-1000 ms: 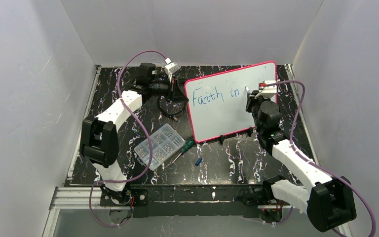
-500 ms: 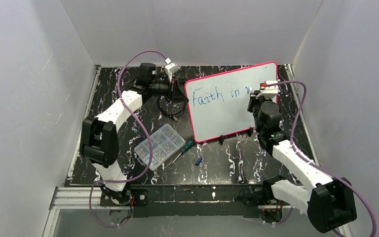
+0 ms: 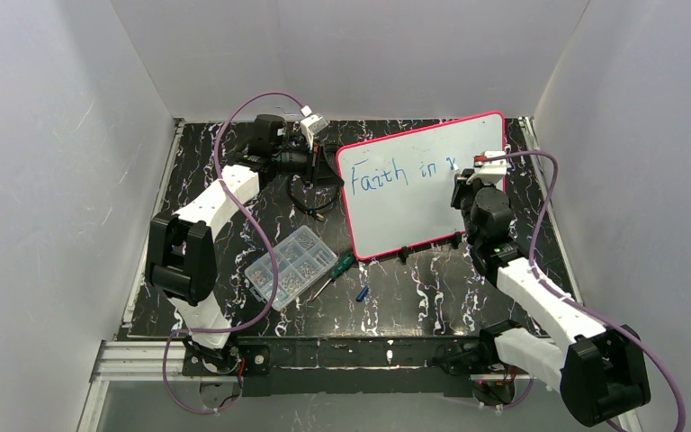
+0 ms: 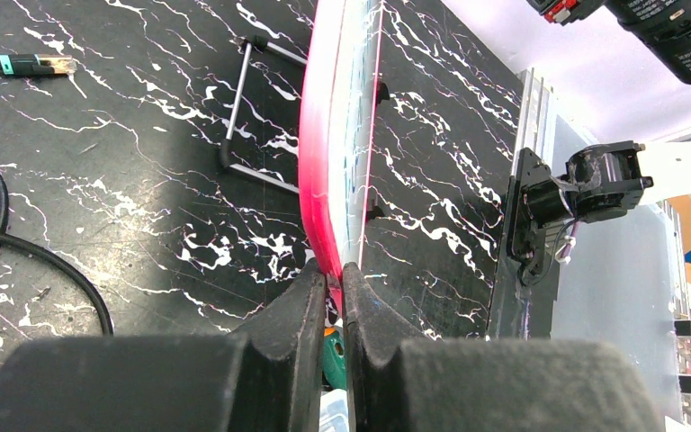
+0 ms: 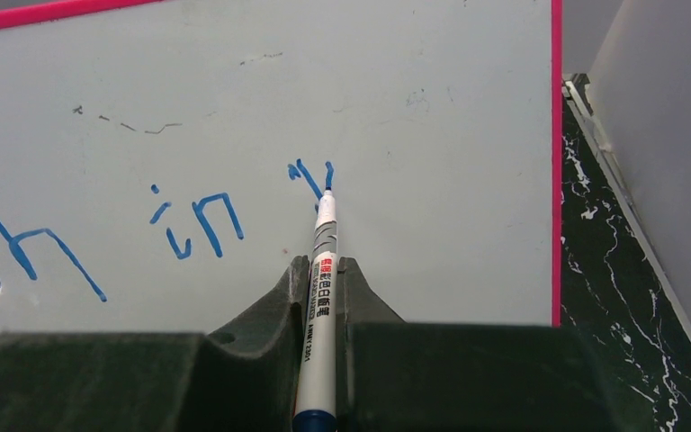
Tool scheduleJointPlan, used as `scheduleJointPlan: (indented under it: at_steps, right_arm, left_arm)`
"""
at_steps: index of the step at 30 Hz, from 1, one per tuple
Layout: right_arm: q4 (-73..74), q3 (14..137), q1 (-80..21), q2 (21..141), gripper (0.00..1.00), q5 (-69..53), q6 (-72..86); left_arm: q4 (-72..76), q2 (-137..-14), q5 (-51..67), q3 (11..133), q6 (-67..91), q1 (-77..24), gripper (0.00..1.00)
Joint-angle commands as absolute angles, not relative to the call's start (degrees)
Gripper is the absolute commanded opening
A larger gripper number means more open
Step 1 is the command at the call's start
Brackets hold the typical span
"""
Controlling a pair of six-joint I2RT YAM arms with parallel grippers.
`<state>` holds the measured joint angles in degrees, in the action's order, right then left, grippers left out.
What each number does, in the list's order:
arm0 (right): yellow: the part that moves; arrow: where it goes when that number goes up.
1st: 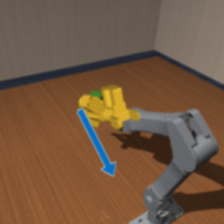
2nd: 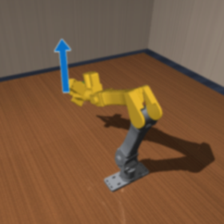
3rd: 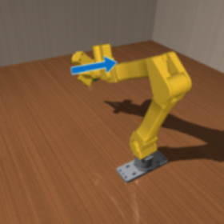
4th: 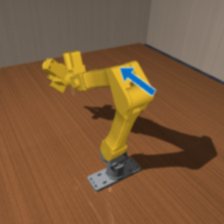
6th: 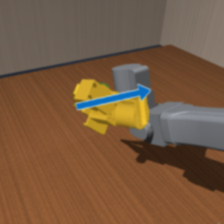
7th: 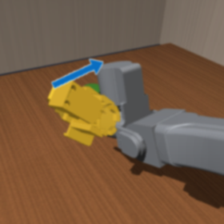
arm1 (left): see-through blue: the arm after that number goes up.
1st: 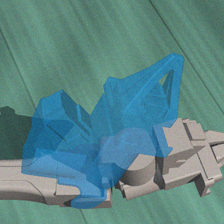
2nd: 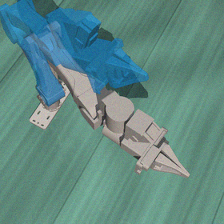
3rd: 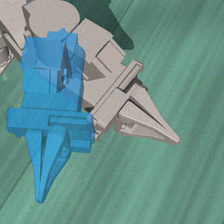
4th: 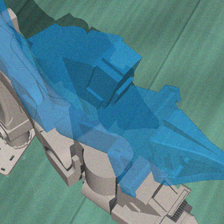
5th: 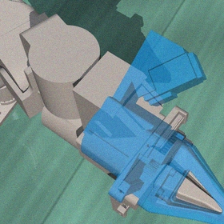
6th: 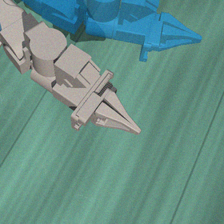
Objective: Write a sentence on the whiteboard
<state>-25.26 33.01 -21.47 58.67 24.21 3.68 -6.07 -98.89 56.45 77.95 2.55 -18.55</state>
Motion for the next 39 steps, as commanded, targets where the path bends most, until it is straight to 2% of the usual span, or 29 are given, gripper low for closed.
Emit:
scheduleJointPlan:
  at_steps: [1, 21, 30, 39]
  right_arm:
    - [-24.02, 30.66, -21.28, 56.76, 0.01, 22.45, 6.31]
    - [-17.22, 30.39, -21.36, 52.31, 0.01, 14.56, 7.22]
    - [-18.17, 34.29, -21.20, 51.50, 0.01, 24.18, 4.51]
    - [-23.72, 37.57, -18.86, 55.71, 0.01, 24.21, 3.09]
  left_arm:
    - [-7.67, -96.05, 58.75, 78.89, 1.22, -19.25, 0.00]
    - [-7.60, -95.64, 58.80, 78.91, 1.31, -19.25, 0.00]
    - [-7.47, -95.57, 58.89, 78.76, 1.40, -19.31, 0.00]
    - [-7.38, -95.47, 58.80, 78.66, 1.41, -19.32, 0.00]
